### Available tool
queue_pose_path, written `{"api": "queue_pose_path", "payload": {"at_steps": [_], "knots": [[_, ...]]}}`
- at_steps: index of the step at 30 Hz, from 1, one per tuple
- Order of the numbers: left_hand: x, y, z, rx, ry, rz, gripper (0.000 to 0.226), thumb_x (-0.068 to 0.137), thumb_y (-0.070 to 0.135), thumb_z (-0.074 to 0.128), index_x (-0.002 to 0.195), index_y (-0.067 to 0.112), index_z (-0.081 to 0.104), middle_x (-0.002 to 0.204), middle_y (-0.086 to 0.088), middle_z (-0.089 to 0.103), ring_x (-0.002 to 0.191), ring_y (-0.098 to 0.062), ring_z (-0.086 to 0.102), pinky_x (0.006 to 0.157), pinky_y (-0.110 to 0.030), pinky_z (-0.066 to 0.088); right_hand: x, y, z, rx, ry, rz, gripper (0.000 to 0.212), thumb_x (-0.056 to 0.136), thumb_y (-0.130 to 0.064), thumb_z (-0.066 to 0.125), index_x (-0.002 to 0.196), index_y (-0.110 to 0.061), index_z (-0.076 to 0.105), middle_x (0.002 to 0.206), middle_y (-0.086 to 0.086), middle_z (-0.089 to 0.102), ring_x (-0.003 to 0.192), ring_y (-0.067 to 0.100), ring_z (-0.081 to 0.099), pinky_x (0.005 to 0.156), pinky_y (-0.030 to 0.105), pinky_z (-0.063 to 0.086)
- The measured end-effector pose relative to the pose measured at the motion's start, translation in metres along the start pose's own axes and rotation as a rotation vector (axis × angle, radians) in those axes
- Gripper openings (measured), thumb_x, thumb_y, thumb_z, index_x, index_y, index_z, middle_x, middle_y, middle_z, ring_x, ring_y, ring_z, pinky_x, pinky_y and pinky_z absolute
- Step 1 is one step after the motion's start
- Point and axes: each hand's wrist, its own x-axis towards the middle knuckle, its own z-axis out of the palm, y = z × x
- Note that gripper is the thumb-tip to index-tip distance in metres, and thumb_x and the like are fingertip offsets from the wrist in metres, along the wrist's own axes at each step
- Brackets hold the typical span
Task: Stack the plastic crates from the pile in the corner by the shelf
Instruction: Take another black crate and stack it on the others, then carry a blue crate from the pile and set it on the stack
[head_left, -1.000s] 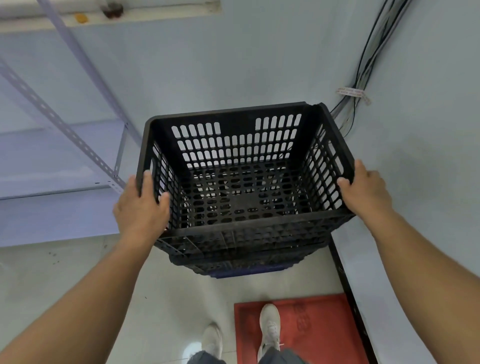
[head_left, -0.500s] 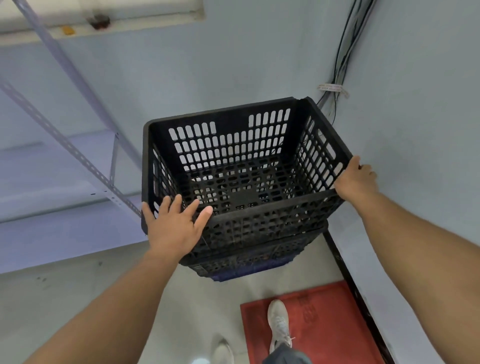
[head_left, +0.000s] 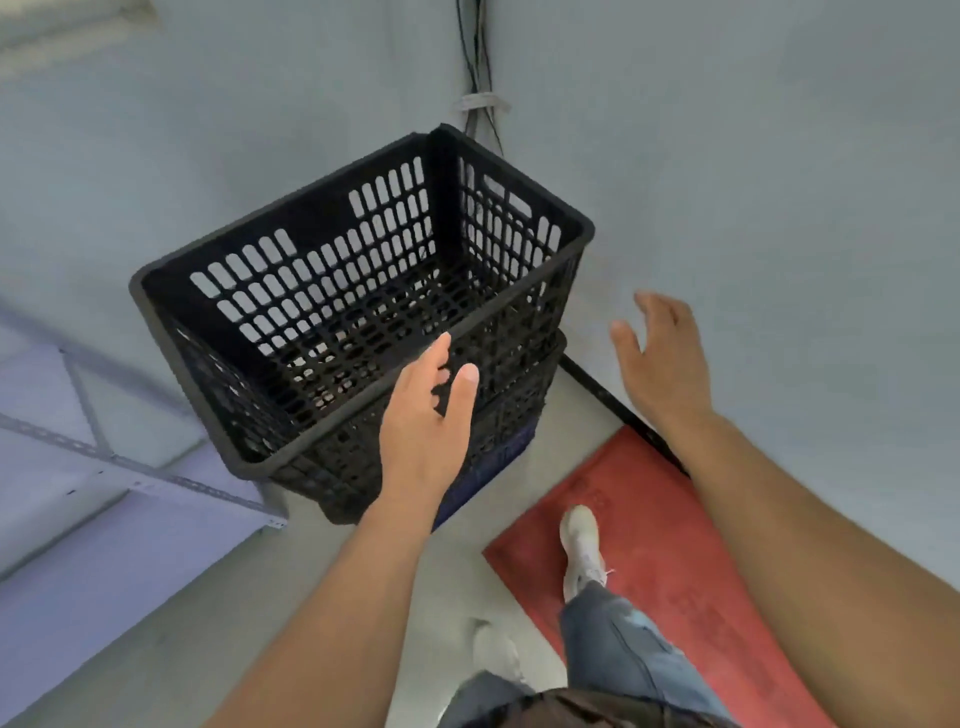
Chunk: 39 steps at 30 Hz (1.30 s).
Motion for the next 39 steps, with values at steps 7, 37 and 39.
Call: {"api": "queue_pose_path", "payload": {"at_steps": [7,37,39], "knots": [[-0.043,-0.001,0.059,-0.010,-0.245,-0.059,0.043,0.093,0.032,0.050,0.134,0.022,0.049,0.128,0.002,0.055,0.089,0.026,0.047,0.072,0.004,0.033,-0.091,0.083,-0.043,0.063,0.157,0.254,0.047,0.099,-0.032,0.045,0.139,-0.006,0.046,0.140,0.014,0.045,0.127,0.026,0.048,0.106,0.038,0.037],[-0.502,0.106,0.220,-0.016,-1.089,0.404,0.046,0.091,0.041,0.052,0.136,0.035,0.044,0.138,0.010,0.044,0.097,0.019,0.053,0.100,-0.039,0.045,-0.636,0.275,-0.259,0.247,0.932,0.933,0.045,0.101,-0.035,0.035,0.141,-0.018,0.045,0.136,0.002,0.049,0.101,0.000,0.039,0.088,0.015,0.027],[-0.519,0.110,0.233,-0.004,-1.125,0.417,0.046,0.091,0.040,0.052,0.136,0.035,0.044,0.135,0.014,0.043,0.093,0.023,0.051,0.100,-0.040,0.046,-0.654,0.286,-0.262,0.258,0.971,0.977,0.044,0.101,-0.037,0.033,0.141,-0.021,0.046,0.135,0.002,0.049,0.102,0.001,0.040,0.090,0.018,0.029]]}}
